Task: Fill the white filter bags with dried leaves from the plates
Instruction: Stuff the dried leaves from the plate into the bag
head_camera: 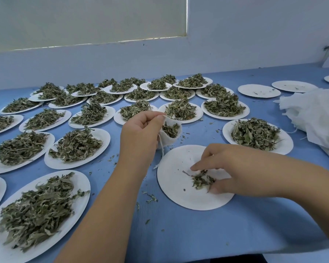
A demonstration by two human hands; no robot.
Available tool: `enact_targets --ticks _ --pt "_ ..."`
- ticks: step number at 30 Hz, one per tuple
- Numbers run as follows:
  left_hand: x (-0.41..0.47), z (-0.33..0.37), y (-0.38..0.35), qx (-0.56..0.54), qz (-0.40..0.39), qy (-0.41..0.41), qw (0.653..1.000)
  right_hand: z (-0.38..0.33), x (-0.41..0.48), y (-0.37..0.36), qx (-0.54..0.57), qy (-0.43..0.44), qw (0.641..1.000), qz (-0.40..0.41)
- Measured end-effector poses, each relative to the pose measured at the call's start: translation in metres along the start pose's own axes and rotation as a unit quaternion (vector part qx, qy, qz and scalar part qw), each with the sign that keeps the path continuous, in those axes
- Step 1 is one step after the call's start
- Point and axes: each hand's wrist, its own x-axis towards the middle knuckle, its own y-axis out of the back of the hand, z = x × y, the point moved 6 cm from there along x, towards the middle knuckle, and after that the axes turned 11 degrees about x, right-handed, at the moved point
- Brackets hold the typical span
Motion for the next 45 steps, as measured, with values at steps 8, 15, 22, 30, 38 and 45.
enact_targets --ticks 8,15,22,30,38,45 --pt "0.000 0.000 0.000 -0.001 -0.003 -0.004 1.000 -0.010 0.007 -0.009 -0.002 0.022 1.000 -0.002" --pt "0.000 0.000 0.000 0.002 -0.002 -0.007 1.000 -0.020 0.013 -0.011 -0.079 0.016 0.997 0.006" --pt "-0.001 0.001 0.001 0.003 -0.001 -0.006 1.000 -0.022 0.012 -0.008 -0.063 0.008 0.997 0.039" --pt "-0.001 0.002 0.001 0.002 0.004 -0.002 1.000 -0.014 0.014 -0.001 0.039 0.009 0.997 0.070" --pt "-0.004 0.005 -0.002 0.059 0.013 -0.030 0.998 -0.015 0.009 0.045 0.261 0.040 0.941 0.209" --pt "-0.006 0.008 -0.004 0.058 0.008 -0.044 0.997 -0.044 0.024 0.066 0.230 0.049 0.920 0.312"
